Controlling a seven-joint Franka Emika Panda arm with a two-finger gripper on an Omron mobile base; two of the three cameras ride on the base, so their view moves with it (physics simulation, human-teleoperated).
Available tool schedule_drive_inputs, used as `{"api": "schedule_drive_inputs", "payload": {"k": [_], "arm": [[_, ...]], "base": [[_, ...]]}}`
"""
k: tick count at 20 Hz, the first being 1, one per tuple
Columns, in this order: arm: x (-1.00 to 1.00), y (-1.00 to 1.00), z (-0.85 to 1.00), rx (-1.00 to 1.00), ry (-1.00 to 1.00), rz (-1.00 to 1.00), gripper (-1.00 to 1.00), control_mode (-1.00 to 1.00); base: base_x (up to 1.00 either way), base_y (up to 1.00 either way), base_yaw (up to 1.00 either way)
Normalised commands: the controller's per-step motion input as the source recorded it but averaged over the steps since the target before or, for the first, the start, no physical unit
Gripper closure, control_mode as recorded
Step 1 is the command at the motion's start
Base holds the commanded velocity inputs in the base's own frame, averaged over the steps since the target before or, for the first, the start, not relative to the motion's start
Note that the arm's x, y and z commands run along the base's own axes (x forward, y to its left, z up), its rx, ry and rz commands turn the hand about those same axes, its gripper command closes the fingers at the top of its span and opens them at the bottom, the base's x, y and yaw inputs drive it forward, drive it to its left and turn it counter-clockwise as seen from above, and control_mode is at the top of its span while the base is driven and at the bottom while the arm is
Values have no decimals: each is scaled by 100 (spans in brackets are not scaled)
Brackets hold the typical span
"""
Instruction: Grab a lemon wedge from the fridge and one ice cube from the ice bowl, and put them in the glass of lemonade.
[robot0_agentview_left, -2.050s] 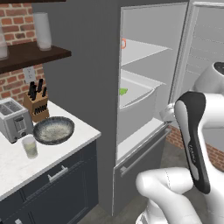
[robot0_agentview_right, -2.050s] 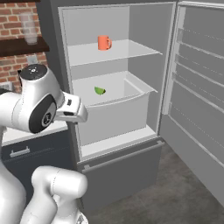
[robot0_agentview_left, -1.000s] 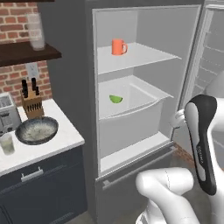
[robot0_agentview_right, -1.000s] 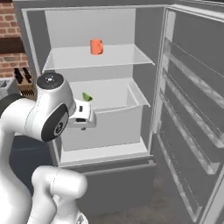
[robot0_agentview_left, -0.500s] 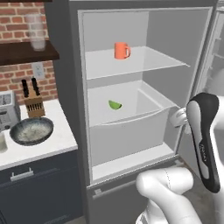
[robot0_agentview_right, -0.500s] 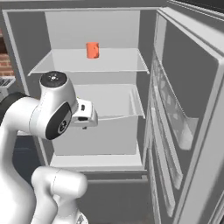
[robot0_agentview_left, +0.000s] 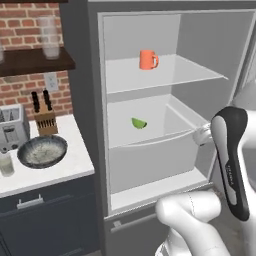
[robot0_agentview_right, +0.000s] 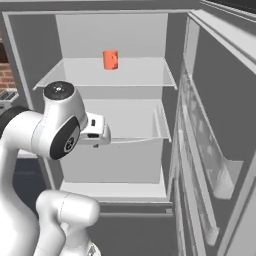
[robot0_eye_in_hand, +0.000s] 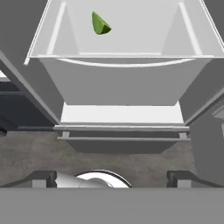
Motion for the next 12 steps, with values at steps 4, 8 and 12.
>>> {"api": "schedule_drive_inputs", "payload": {"k": [4,8,12], "arm": [[0,0,0,0,0,0,-100,100],[0,0,0,0,0,0,-100,100],[14,-7,-2,0,0,6,-100,-100]], "base": [[0,-5,33],[8,-23,35],[22,-10,12]]}}
